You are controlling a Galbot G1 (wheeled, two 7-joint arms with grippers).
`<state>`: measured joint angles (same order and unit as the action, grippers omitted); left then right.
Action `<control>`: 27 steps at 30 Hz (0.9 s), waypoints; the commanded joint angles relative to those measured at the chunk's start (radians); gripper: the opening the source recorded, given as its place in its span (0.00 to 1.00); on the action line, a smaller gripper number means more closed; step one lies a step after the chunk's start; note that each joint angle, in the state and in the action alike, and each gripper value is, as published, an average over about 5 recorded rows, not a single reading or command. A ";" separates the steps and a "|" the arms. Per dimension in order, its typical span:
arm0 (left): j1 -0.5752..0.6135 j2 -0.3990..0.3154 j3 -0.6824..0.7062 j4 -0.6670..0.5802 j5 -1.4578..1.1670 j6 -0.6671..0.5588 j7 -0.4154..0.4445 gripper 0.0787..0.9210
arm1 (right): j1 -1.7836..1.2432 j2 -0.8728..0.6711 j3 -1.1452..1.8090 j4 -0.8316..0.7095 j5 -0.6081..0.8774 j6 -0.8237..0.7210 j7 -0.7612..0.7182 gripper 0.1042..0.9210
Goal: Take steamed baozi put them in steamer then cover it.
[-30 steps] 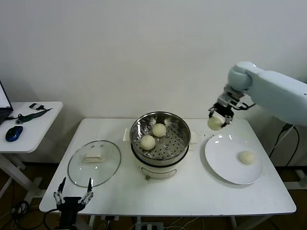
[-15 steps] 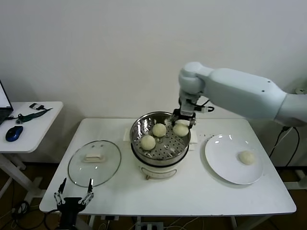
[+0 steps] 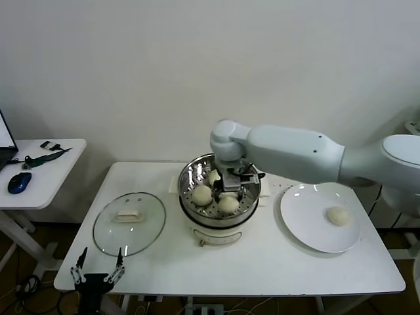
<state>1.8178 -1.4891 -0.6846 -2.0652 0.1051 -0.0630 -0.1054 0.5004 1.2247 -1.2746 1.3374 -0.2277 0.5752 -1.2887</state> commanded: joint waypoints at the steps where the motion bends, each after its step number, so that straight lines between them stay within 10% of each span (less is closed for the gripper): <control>1: -0.002 0.000 0.002 0.009 -0.002 -0.002 0.000 0.88 | -0.039 0.024 -0.013 0.004 -0.038 0.018 0.015 0.69; 9: -0.003 -0.001 0.002 0.009 -0.001 -0.002 0.000 0.88 | -0.039 0.007 0.005 0.005 -0.050 0.008 0.039 0.86; 27: -0.016 0.004 0.011 0.006 0.013 0.002 -0.001 0.88 | 0.156 -0.227 0.040 -0.162 0.108 -0.139 0.163 0.88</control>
<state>1.8030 -1.4872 -0.6744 -2.0533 0.1145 -0.0623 -0.1062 0.5439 1.1232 -1.2016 1.2906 -0.2343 0.5650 -1.2253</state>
